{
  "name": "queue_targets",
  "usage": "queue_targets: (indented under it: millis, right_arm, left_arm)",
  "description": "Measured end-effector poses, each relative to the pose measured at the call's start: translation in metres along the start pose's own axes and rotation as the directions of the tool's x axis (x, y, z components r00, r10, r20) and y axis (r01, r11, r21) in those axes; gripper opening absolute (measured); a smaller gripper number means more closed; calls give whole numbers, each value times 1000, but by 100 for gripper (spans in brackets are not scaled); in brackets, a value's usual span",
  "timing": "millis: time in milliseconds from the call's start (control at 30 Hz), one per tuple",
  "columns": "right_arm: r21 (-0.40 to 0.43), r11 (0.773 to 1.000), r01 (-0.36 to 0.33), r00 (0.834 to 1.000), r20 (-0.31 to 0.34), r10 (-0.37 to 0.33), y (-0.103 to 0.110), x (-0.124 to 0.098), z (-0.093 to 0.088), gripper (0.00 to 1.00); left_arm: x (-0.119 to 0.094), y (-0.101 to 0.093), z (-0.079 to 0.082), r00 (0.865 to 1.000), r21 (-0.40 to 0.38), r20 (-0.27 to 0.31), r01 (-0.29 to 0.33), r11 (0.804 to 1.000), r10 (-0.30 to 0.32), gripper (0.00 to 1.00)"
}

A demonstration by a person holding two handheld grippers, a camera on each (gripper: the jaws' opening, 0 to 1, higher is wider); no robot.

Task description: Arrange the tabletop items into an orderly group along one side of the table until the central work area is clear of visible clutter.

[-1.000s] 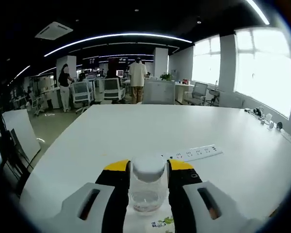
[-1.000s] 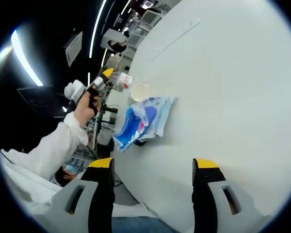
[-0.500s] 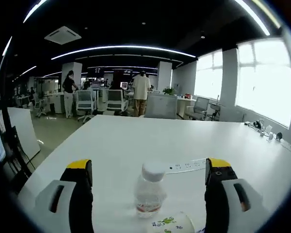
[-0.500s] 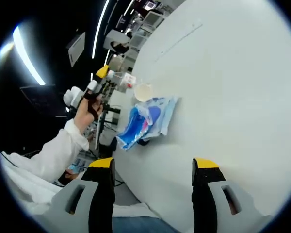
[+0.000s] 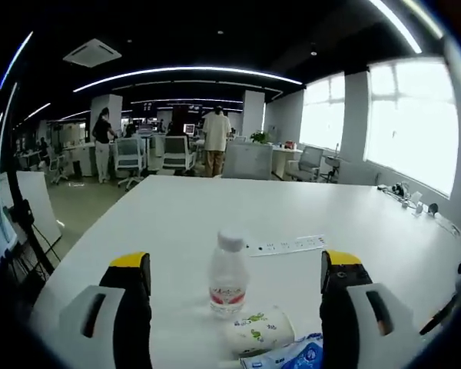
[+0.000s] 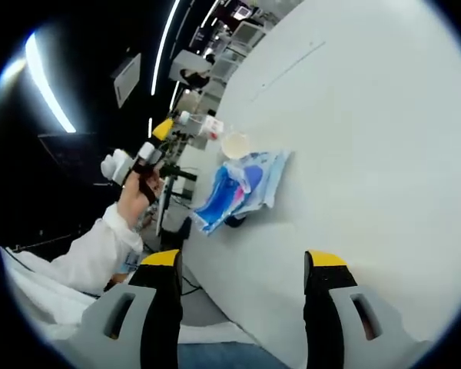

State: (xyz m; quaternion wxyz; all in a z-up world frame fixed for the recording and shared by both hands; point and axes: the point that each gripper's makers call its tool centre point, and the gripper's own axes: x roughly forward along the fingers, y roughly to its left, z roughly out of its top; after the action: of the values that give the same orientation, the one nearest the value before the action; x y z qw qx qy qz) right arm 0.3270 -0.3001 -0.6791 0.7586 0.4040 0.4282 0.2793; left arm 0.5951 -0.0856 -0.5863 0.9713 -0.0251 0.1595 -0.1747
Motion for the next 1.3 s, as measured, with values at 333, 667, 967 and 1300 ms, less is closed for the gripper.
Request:
queue_targets:
  millis: [333, 667, 967, 1300]
  right_arm:
    - [-8, 1000, -14, 1000, 7, 14, 5, -1, -6, 62]
    - [-12, 999, -32, 999, -7, 32, 10, 0, -16, 62]
    - [-18, 999, -37, 999, -31, 36, 12, 6, -23, 62]
    - [-46, 998, -43, 998, -36, 41, 16, 10, -21, 62]
  left_arm:
    - [-40, -16, -25, 997, -32, -61, 38, 999, -40, 92]
    - [-87, -28, -47, 993, -27, -104, 46, 999, -48, 92]
    - [-125, -43, -59, 991, -37, -112, 73, 997, -76, 91]
    - [-162, -39, -82, 989, 51, -146, 31, 998, -23, 95]
